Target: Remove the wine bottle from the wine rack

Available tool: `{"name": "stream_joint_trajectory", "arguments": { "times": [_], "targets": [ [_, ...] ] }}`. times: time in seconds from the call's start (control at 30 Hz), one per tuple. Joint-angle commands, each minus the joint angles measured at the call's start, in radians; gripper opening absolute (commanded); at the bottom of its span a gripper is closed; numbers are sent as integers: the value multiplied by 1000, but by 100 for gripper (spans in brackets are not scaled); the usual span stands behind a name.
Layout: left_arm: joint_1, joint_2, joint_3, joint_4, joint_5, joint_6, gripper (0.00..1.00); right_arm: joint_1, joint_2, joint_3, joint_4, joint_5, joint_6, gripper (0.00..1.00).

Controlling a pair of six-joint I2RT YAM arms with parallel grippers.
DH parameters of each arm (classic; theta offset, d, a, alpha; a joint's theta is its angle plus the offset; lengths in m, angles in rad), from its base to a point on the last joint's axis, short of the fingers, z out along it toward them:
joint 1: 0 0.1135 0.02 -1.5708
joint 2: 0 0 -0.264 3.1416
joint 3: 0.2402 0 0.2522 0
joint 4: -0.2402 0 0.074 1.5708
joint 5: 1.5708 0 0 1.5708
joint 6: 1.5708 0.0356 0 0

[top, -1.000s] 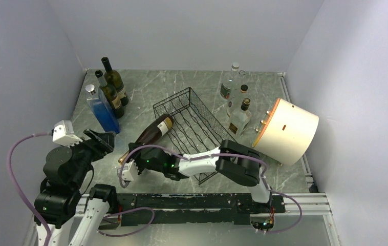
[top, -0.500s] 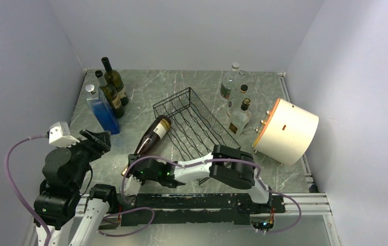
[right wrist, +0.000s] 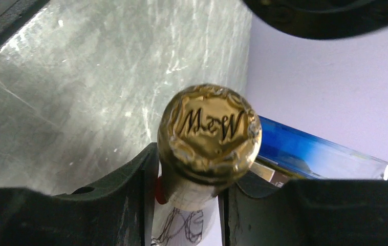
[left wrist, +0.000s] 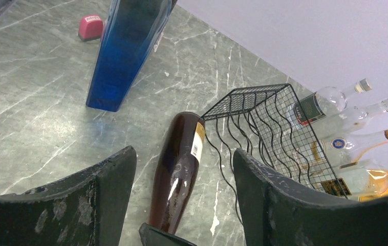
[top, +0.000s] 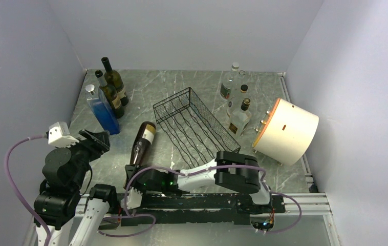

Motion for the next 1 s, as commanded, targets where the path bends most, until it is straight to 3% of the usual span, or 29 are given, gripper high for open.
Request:
{"name": "stream_joint_trajectory", "arguments": {
  "times": [0.0,0.37,0.57,0.77,0.97],
  "targets": [
    [-3,-13,20,13,-27,15,73,14,-132,4,267,12,-45,0],
    [-2,-6,40,18,-27,24,72,-58,-273,-48,382,-48,332,0],
    [-3,2,46,23,-26,32,72,-130,-350,-2,359,-63,581,0],
    [-3,11,46,34,-19,36,72,-216,-354,134,276,-11,889,0],
    [-3,29,49,49,2,46,72,-270,-330,211,255,153,1167,0]
  ]
}}
